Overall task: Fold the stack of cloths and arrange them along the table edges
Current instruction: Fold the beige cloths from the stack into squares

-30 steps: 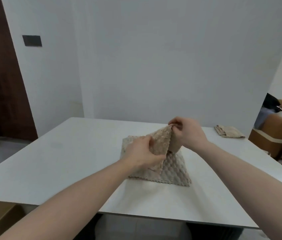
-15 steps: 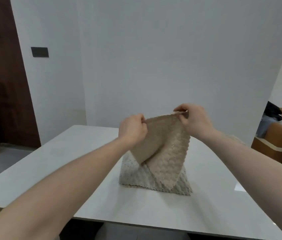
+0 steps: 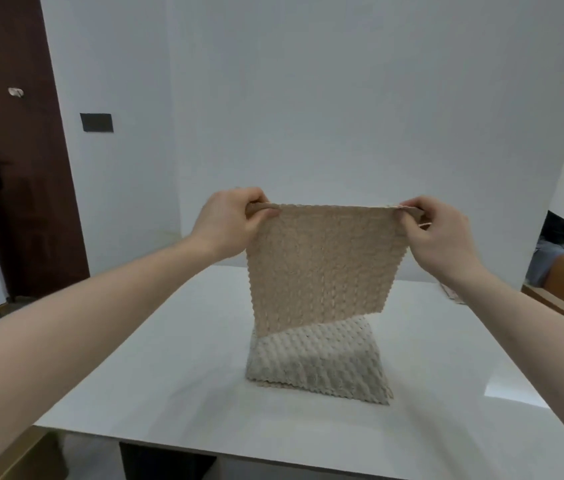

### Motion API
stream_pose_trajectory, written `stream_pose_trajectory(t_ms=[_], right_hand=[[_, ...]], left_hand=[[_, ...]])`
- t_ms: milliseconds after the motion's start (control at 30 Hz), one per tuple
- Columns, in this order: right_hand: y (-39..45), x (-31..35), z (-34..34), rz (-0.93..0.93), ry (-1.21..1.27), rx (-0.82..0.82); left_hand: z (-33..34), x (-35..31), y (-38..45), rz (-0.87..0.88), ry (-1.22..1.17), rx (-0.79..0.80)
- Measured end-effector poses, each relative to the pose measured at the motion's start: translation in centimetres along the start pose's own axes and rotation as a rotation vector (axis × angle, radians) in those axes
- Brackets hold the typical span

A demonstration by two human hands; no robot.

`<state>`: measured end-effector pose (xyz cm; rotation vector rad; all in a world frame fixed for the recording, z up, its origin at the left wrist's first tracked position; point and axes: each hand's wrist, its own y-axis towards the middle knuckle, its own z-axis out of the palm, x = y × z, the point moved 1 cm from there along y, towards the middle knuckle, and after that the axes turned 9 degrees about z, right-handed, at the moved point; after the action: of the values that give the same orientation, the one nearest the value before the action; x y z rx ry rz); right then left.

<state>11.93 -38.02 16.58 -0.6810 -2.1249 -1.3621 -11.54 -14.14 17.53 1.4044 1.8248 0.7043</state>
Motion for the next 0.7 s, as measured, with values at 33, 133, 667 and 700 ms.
stream_pose_trajectory(t_ms=[33, 133, 667, 700], right_hand=[[-1.0, -0.6, -0.2, 0.019, 0.019, 0.026], [-5.1, -2.9, -0.7, 0.090, 0.059, 0.181], [-20.6, -14.1, 0.7, 0.448, 0.091, 0.620], [-20.2, -14.3, 1.0, 0.451, 0.107, 0.580]], left_hand=[[-0.2, -0.3, -1.4, 0.000, -0.053, 0.031], [0.0, -1.5, -6.7, -0.007, -0.206, 0.155], [6.7, -1.5, -24.5, -0.178, -0.381, 0.633], [7.0, -1.3, -23.9, -0.218, -0.417, 0.585]])
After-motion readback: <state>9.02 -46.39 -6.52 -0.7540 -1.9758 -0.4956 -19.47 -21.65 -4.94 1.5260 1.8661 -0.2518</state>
